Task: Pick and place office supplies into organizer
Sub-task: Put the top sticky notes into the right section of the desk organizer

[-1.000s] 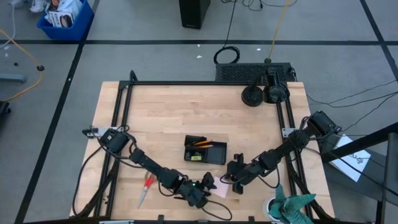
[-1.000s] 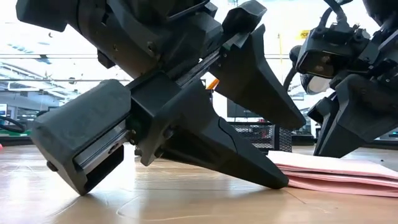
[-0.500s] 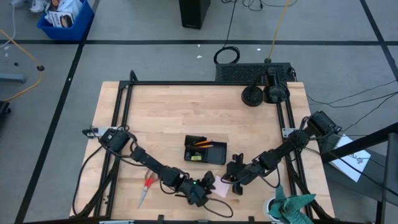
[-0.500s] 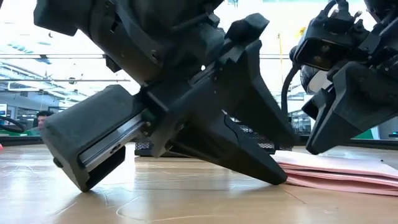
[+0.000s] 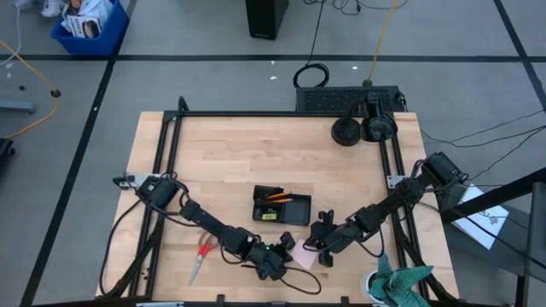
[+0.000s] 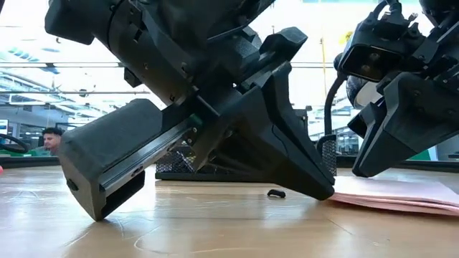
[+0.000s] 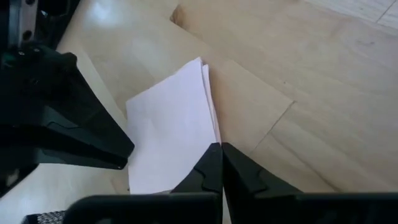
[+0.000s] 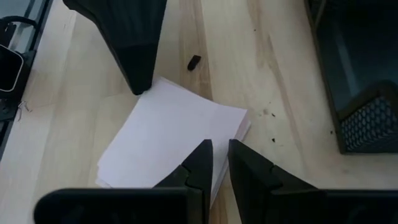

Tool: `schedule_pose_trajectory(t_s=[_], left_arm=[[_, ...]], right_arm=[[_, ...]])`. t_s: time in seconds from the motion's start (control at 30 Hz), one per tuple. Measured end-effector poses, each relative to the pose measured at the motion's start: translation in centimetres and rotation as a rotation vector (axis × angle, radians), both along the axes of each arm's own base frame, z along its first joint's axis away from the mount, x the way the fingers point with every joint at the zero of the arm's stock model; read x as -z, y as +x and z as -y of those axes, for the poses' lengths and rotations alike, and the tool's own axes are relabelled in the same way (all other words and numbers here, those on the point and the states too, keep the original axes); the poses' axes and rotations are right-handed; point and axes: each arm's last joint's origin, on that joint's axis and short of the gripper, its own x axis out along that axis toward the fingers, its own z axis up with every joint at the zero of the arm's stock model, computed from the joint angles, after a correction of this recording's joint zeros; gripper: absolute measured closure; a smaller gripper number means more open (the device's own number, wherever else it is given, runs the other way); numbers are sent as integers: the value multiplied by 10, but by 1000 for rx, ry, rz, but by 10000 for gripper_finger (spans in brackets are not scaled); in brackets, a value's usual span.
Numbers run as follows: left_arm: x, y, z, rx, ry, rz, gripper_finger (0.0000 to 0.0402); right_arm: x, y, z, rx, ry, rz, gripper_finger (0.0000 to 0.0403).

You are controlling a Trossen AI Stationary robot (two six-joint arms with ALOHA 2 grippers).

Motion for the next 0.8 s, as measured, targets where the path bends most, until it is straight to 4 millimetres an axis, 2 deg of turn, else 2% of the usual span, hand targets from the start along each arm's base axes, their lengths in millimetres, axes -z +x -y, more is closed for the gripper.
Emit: schedule_pose_trajectory(t_s=[0.17, 0.4, 0.57, 0.8], left_arm=[[-8, 3, 13, -4, 65, 29, 400], [-29, 14, 25, -42, 123, 15, 400], [-34, 18, 22, -107, 126, 15, 401], [-36, 20, 22, -140, 133, 32, 401]], right_arm=[[0, 0, -1, -7, 5, 6, 355], [-10, 1, -15, -145, 19, 119, 352], [-30, -4, -26, -235, 1, 248, 327], [-64, -24, -36, -229, -102, 393, 277]])
